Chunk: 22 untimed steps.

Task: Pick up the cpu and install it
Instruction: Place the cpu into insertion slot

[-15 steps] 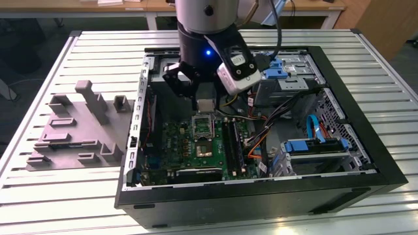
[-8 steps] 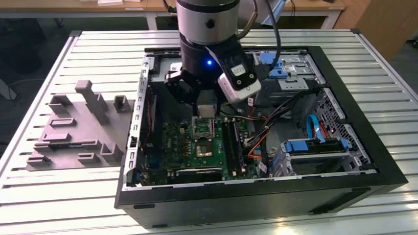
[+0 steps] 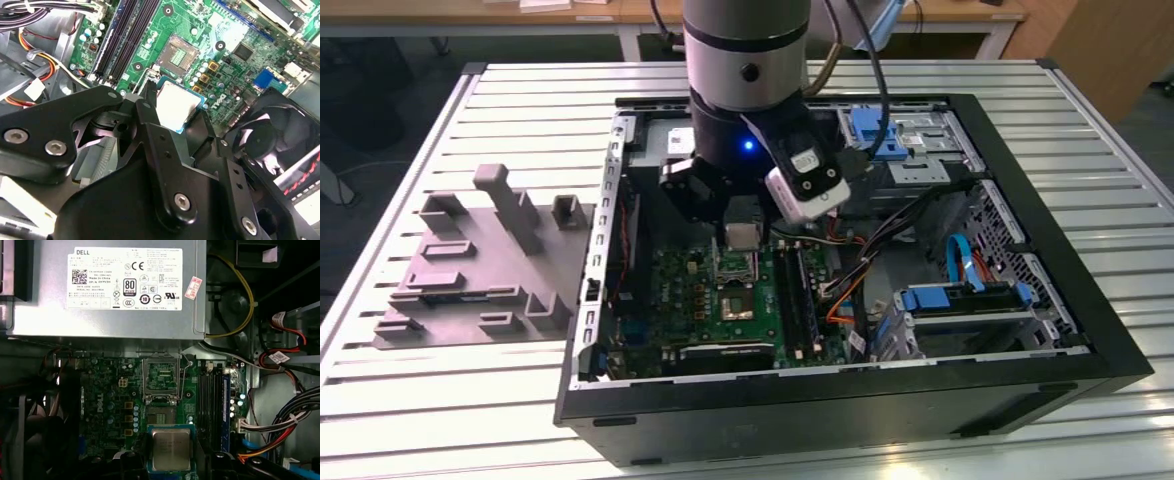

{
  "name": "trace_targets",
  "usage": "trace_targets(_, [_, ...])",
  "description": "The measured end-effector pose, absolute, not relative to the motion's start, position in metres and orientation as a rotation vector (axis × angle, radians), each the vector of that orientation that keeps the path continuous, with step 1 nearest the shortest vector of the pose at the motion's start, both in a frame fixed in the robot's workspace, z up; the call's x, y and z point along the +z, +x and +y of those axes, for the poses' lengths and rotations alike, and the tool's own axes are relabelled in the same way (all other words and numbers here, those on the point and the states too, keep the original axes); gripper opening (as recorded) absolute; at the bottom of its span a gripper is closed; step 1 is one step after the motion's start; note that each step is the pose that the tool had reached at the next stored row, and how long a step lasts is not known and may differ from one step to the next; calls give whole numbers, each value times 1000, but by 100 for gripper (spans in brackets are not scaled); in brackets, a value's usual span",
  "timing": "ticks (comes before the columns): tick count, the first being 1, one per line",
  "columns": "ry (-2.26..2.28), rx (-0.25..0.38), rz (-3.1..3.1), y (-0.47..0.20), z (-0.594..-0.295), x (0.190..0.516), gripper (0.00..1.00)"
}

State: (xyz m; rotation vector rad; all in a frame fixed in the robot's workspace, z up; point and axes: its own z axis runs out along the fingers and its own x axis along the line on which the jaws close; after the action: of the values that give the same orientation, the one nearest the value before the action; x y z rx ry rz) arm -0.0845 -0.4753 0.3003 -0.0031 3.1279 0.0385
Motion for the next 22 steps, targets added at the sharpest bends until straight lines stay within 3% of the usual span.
trace_targets(22, [-3, 39, 3128, -84, -475, 284, 47])
